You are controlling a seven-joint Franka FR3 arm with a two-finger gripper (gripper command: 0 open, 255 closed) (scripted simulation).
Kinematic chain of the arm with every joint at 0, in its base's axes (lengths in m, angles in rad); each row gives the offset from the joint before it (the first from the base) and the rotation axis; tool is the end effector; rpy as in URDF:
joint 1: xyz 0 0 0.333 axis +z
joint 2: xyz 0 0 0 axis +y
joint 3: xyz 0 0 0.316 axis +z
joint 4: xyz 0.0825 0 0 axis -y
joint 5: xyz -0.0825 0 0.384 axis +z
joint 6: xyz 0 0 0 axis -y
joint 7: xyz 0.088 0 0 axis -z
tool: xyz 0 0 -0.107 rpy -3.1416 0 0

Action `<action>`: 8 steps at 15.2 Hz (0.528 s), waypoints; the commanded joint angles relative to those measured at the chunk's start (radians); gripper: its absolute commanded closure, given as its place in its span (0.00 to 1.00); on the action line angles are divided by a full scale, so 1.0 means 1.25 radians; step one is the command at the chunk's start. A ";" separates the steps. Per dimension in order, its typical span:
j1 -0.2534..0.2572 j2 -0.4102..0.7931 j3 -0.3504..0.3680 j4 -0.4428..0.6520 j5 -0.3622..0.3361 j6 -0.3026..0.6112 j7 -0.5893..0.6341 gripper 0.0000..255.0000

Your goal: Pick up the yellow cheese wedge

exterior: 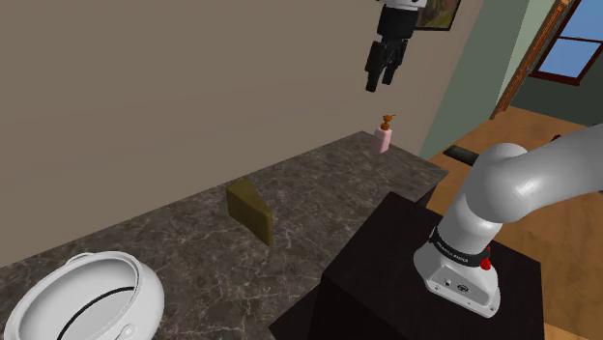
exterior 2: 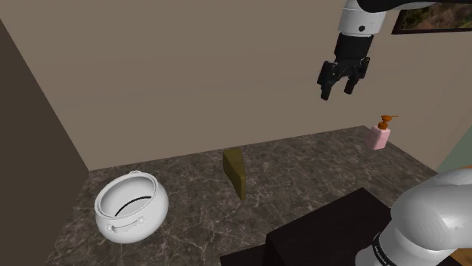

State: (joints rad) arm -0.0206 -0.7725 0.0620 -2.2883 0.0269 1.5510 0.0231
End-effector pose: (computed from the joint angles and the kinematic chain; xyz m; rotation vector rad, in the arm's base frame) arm 0.3090 0.0225 0.6159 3.1256 0.0038 0.0540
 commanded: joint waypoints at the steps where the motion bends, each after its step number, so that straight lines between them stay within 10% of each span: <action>1: 0.000 0.000 0.000 0.000 0.000 0.000 0.000 0.00; 8: 0.012 0.106 0.056 -0.074 0.029 0.173 0.053 0.00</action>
State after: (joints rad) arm -0.0063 -0.6656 0.1226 -2.3767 0.0594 1.7360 0.0812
